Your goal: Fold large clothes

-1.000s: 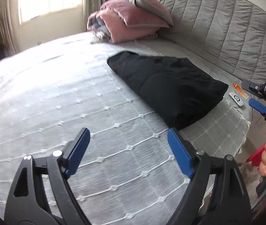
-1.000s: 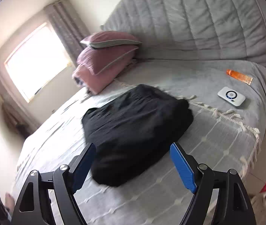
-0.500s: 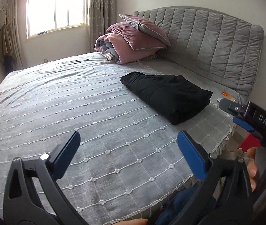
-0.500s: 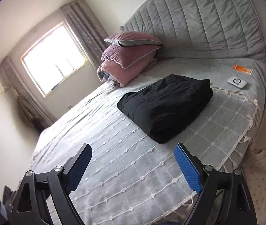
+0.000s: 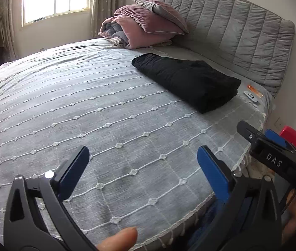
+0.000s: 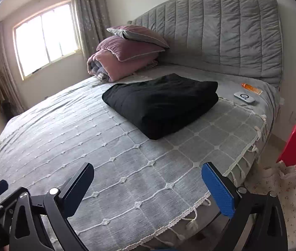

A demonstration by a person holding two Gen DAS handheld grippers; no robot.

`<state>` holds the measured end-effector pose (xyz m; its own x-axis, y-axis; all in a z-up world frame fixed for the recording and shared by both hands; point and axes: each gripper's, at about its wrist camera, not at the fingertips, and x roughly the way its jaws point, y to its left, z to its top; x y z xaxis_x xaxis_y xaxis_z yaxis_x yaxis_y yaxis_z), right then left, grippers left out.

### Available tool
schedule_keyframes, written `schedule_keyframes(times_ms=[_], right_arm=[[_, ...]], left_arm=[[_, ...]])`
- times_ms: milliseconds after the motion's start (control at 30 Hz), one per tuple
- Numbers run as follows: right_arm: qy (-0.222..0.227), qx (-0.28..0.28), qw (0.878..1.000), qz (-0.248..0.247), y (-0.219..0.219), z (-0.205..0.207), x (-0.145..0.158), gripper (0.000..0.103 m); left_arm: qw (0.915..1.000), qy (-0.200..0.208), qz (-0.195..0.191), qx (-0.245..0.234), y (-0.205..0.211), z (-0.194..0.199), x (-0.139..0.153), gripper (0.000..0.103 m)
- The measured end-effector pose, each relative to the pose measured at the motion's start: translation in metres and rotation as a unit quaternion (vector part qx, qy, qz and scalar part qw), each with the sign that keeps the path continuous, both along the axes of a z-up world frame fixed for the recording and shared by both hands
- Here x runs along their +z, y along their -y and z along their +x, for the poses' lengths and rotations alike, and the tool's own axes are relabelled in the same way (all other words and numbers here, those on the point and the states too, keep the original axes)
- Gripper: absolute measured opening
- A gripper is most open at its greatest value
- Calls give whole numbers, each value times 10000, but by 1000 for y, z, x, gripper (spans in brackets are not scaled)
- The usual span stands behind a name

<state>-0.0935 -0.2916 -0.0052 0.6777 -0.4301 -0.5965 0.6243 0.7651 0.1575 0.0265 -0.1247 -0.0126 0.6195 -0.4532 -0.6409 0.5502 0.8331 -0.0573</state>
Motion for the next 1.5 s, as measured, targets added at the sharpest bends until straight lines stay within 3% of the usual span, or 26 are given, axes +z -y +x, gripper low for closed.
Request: schedule_keyframes(times_ms=[67,200,400,567,1033,1500], right_arm=[[-174,-195,9996,64,7,5,-14,103],[-219,-523,9960,690,28,2,-30,103],[-454,-647,9961,386,23,5,-27,103],[-563,-631,9962,222,19,8,-25,103],[-574,-592,9962,278,22,7,-27,103],[-585,-615,9957,361,24,6,-29,103]], left_arm=[[9999,-39,19,109,-4,6,-6,103],[9998,-101,26,191,-8,13,-13,103],[9993,-201,-293,70,-9,13,-14,103],[9994,-144,-317,24,-4,8,-15,103],[9995,-226,-185,87,6,11,-26,103],[9990,-344,-292,-23,14,9,-27,103]])
